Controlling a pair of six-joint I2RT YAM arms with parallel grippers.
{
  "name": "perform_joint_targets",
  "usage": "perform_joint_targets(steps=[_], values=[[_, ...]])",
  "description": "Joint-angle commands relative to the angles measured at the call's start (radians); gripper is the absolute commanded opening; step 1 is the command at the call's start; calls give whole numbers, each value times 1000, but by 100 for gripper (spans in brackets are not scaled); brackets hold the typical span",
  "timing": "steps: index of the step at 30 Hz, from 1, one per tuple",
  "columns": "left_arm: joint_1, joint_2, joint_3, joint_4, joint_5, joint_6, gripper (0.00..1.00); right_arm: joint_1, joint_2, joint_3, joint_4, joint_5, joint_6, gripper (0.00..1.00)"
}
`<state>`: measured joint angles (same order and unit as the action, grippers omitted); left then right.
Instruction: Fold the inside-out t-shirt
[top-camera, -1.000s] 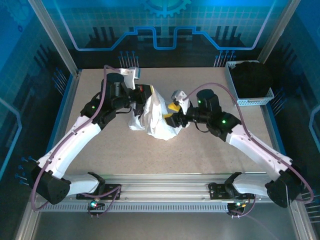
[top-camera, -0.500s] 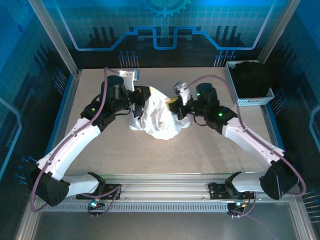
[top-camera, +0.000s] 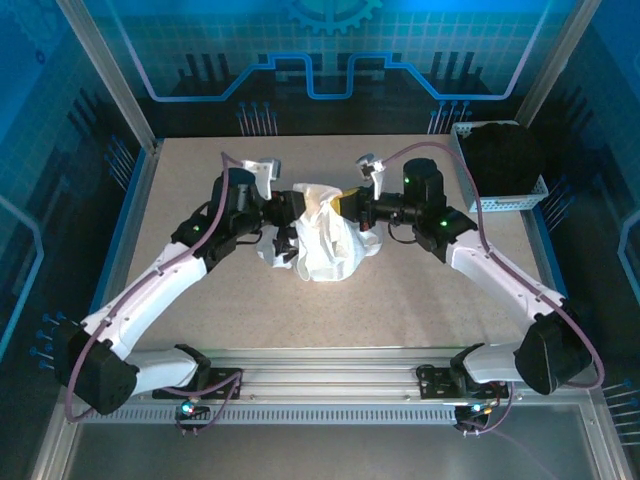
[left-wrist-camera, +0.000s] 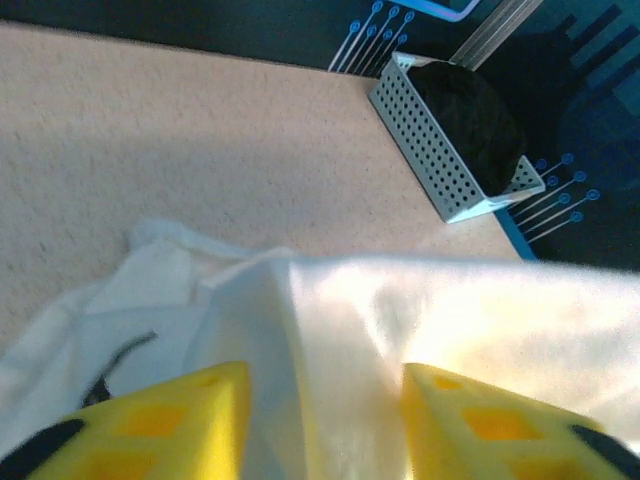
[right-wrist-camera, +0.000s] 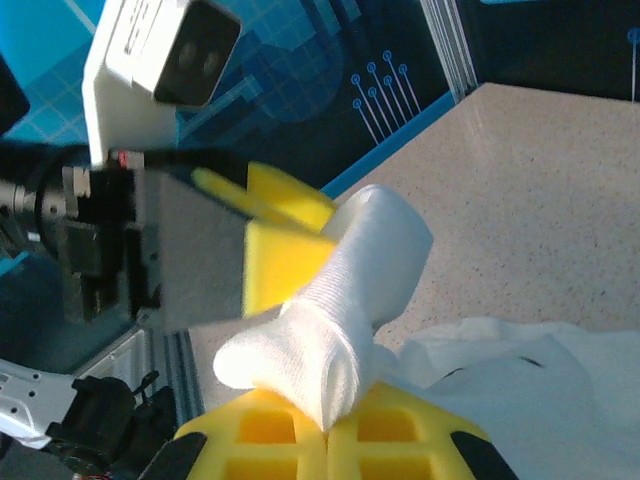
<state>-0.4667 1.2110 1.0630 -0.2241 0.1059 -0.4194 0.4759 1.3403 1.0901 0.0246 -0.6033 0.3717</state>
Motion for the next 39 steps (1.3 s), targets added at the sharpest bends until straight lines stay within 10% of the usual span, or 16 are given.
perform_joint_targets(steps=[1,7,21,26,33,39], values=[[3,-92,-66,51,85,-57,56,-15,21,32,44,-31,59,0],[-1,-150,-167,55,77,-101,75,-15,35,47,48,-34,108,0],[-58,-96,-190,136,64,-66,76,-13,62,123,-40,-54,242,0],[-54,-15,-144,163,37,-25,56,-14,62,123,-61,-89,214,0],[-42,35,-108,220,105,-4,0,-33,68,147,-153,-116,132,0],[6,6,-137,258,271,-72,0,-49,114,280,-513,242,-50,32]])
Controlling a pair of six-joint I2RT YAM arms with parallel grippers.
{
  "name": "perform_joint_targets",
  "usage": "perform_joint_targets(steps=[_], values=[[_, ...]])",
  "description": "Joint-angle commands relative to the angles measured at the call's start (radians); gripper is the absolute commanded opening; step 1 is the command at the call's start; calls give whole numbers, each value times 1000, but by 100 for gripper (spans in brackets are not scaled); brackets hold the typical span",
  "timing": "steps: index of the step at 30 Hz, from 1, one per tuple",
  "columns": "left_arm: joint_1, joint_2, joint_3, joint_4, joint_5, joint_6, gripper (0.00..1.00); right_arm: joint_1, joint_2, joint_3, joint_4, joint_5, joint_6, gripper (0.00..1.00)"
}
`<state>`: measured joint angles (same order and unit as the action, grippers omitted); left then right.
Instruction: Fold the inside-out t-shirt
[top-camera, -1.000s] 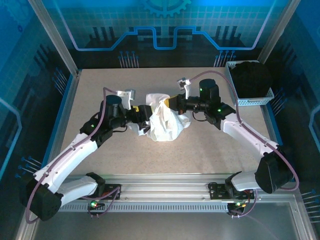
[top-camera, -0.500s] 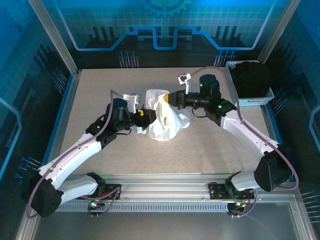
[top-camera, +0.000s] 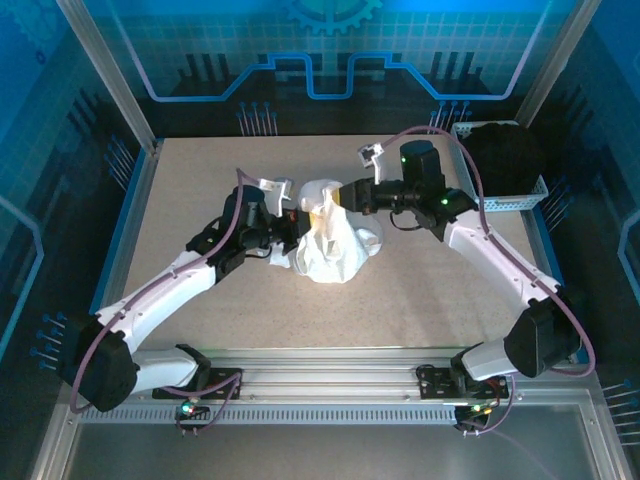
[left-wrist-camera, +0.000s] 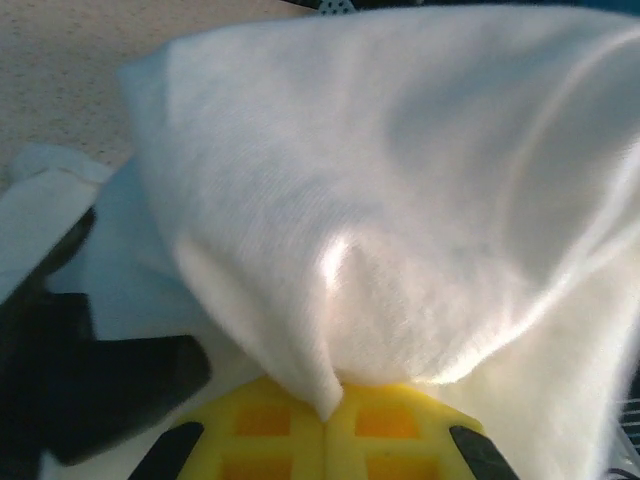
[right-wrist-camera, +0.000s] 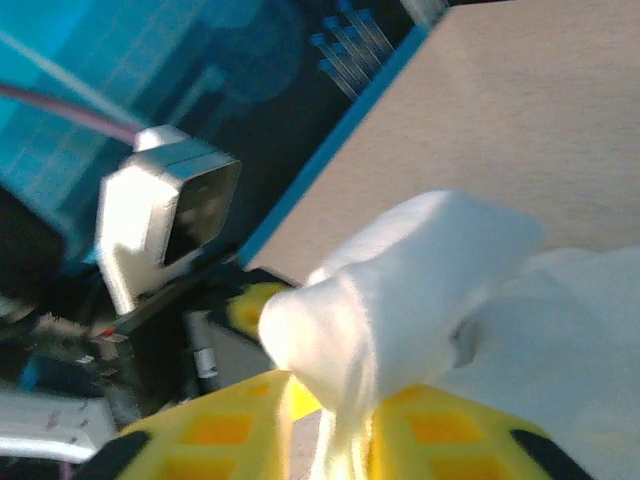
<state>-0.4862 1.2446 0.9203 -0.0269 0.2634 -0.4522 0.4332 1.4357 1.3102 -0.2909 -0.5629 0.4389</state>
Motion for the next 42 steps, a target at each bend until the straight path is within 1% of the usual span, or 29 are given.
perform_joint_targets(steps=[1,2,4,8,12,16,19,22,26,28,31,32,35,37,39,40,42], values=[[31,-31,0,65,128,-55,0,5,26,72,-234,284,-143,35],[32,-35,-4,65,133,-61,0,18,30,79,-257,349,-164,37],[34,-41,-10,62,131,-62,0,39,23,75,-276,422,-196,40],[34,-48,-15,53,130,-53,0,66,-49,5,-257,458,-237,43],[34,-51,-17,51,131,-43,0,74,-134,-114,-223,447,-259,49],[35,-54,-15,47,135,-39,0,68,-167,-206,-225,443,-271,51],[35,-57,-15,44,132,-39,0,78,-203,-276,-195,375,-288,51],[35,-59,-14,42,131,-38,0,100,-237,-339,-157,342,-301,52],[35,-60,-14,46,131,-40,0,106,-211,-373,-121,351,-309,52],[34,-62,-14,46,134,-42,0,106,-183,-371,-115,384,-318,50],[34,-68,-13,42,134,-40,0,107,-144,-360,-96,387,-328,49],[35,-66,-13,42,134,-41,0,107,-133,-355,-91,385,-329,47],[35,-69,-13,44,132,-39,0,107,-104,-334,-82,378,-334,40],[34,-68,-13,44,131,-38,0,106,-97,-320,-88,379,-338,25],[35,-67,-12,40,124,-33,0,103,-111,-310,-101,377,-343,12],[35,-66,-12,35,114,-30,0,101,-128,-305,-112,368,-346,9],[36,-65,-9,11,71,-21,0,93,-175,-298,-127,337,-351,5]])
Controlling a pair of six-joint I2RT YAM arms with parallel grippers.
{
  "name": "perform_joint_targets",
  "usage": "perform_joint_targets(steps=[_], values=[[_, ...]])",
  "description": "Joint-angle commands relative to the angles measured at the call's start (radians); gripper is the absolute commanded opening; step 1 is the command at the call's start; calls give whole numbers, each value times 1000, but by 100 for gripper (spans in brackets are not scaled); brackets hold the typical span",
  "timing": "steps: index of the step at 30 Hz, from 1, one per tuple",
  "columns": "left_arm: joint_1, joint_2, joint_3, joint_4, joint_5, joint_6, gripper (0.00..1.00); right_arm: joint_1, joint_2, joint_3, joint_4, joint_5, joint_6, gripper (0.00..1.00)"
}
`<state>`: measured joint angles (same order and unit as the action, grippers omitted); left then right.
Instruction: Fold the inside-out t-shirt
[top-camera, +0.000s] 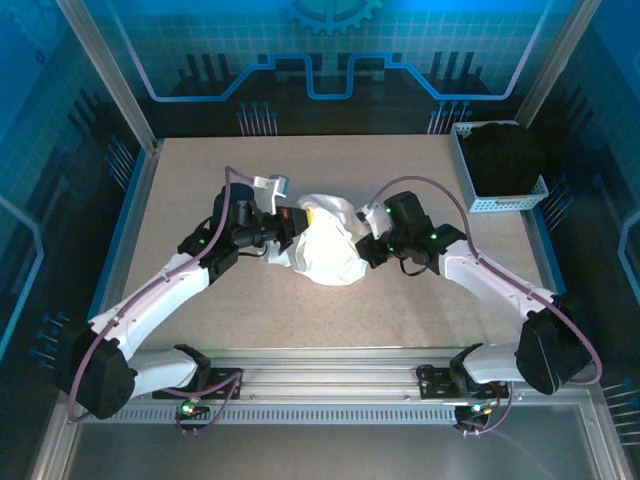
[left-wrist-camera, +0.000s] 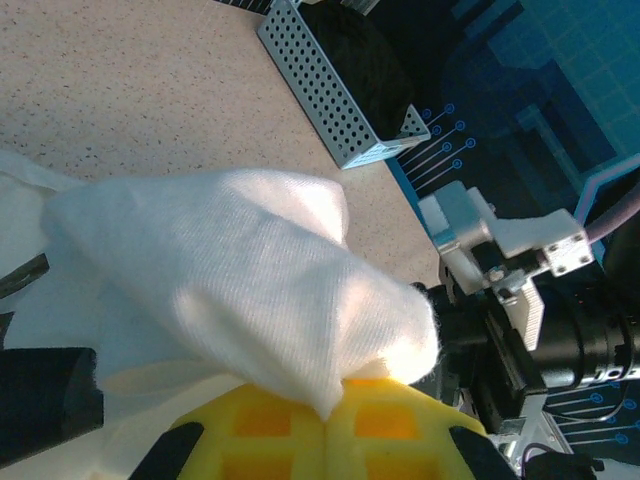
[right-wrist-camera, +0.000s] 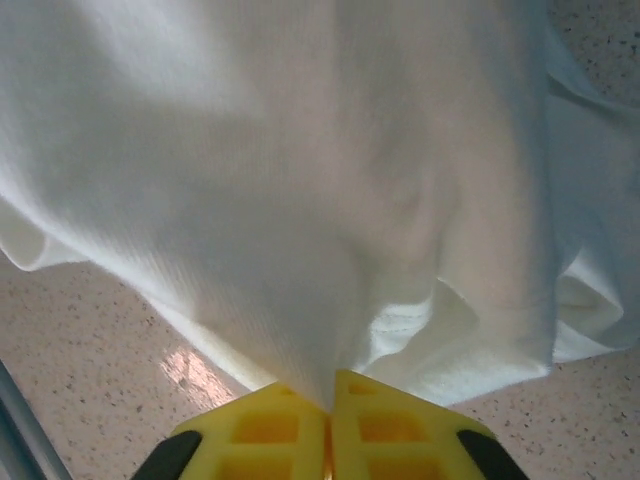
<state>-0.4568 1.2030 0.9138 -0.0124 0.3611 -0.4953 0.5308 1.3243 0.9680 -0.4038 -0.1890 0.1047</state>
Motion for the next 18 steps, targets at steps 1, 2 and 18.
perform_joint_targets(steps=[1,2,18], values=[[6,-20,1,-22,-62,28,0,-9,-90,48,-19,-72,-17,3],[6,-18,5,-41,-100,33,0,-13,-113,51,-17,-125,-12,1],[17,26,52,-183,-442,123,15,-28,-82,144,253,-559,300,0]])
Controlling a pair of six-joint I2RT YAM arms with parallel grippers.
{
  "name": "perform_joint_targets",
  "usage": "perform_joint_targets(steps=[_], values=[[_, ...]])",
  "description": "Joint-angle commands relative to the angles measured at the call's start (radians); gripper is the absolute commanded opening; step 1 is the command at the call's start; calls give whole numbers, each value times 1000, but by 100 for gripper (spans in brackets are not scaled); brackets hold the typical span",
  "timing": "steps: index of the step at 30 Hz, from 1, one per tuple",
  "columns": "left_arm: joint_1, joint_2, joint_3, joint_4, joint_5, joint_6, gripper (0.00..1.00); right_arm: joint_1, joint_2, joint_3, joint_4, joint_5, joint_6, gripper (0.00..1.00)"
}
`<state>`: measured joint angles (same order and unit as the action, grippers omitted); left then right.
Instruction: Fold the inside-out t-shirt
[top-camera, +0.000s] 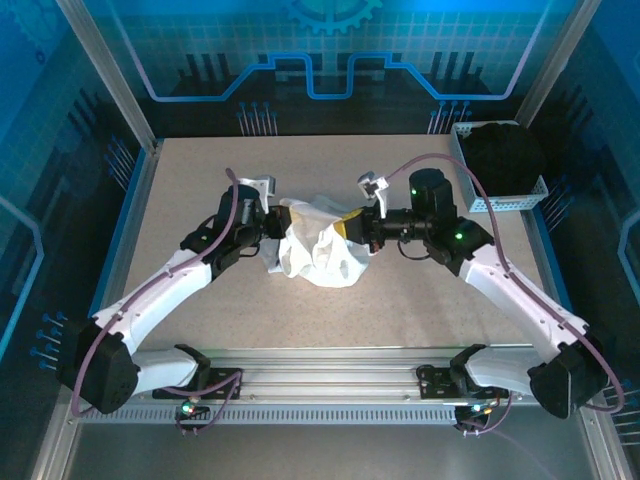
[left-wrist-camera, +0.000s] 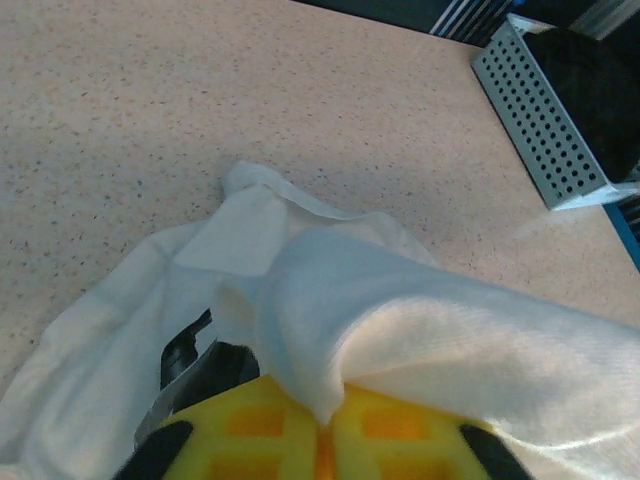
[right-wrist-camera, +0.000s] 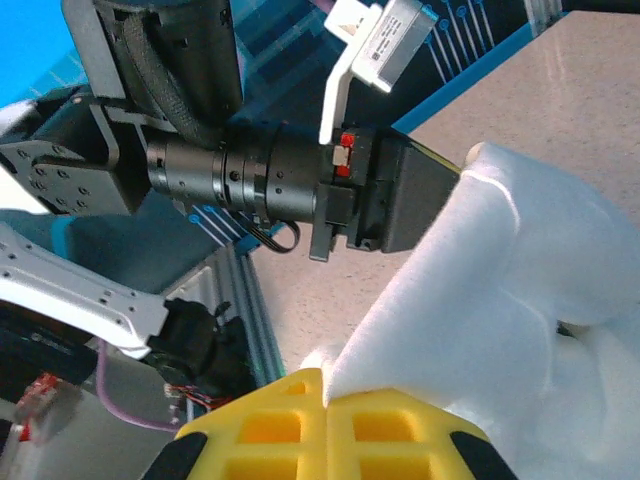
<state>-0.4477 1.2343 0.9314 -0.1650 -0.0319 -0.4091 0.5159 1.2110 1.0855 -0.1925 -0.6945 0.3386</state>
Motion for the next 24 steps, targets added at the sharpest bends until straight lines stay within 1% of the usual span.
perform_joint_targets(steps=[1,2,4,6,7,10,12,15,18,20,24], values=[[7,-18,27,-34,-41,37,19,-20,41,24,44,-49,79,0],[6,-33,18,-41,-36,37,24,-27,48,20,51,-49,93,0],[4,-79,-6,-59,-13,36,39,-44,62,9,80,-53,133,0],[0,-136,-39,-65,24,38,50,-47,75,9,96,-61,151,0],[-9,-167,-55,-64,38,41,54,-49,82,15,94,-64,154,0],[-53,-249,-99,-28,85,67,60,-50,105,37,78,-71,152,0],[-83,-284,-142,65,161,84,60,-50,118,52,62,-75,150,0],[-112,-276,-172,193,307,82,52,-50,130,65,54,-82,152,0],[-133,-206,-128,203,402,82,46,-51,130,71,46,-83,151,0],[-137,-157,-97,187,424,87,44,-50,130,74,39,-81,148,0],[-137,-97,-73,189,420,107,43,-52,130,79,34,-82,143,0]])
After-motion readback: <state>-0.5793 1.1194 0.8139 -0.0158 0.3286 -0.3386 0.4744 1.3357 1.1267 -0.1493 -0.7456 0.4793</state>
